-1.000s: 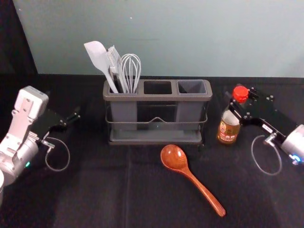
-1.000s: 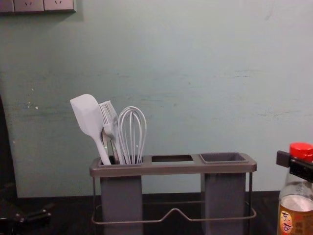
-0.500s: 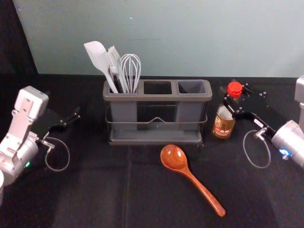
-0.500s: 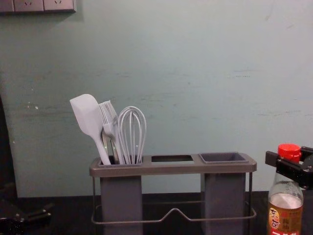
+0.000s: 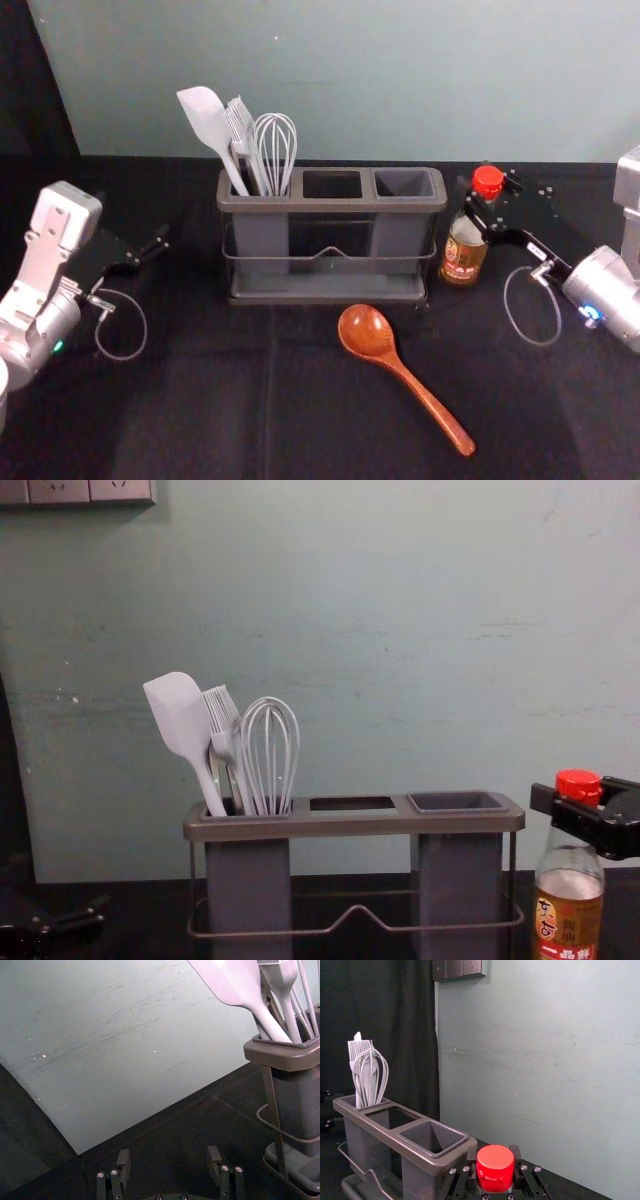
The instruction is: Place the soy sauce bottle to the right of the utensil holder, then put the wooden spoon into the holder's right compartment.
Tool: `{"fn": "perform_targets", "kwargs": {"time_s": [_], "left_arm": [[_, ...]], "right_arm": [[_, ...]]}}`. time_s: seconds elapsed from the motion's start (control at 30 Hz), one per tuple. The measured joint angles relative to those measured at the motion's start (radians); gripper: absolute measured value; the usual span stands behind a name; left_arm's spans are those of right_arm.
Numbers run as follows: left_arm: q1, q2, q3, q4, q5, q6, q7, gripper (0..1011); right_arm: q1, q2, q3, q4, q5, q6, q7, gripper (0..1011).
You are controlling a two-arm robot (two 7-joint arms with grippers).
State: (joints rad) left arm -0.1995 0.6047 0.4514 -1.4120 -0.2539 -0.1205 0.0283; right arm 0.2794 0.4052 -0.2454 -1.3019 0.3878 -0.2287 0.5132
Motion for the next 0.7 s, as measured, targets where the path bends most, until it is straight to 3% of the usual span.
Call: {"fn": "perform_targets", "kwargs": {"time_s": [0.6,0.7], "left_arm": [[0.000,0.000,0.000,0.000,0.000,0.000,0.000,1005],[0.000,0.000,0.000,0.000,0.000,0.000,0.000,1005]], "right_arm": [[0.021,-0.010,-0.013,0.028,-0.005,0.000,0.007,390],[0.021,-0.010,-0.010,0.028,-0.003,-0.001,0.007,483]]}}
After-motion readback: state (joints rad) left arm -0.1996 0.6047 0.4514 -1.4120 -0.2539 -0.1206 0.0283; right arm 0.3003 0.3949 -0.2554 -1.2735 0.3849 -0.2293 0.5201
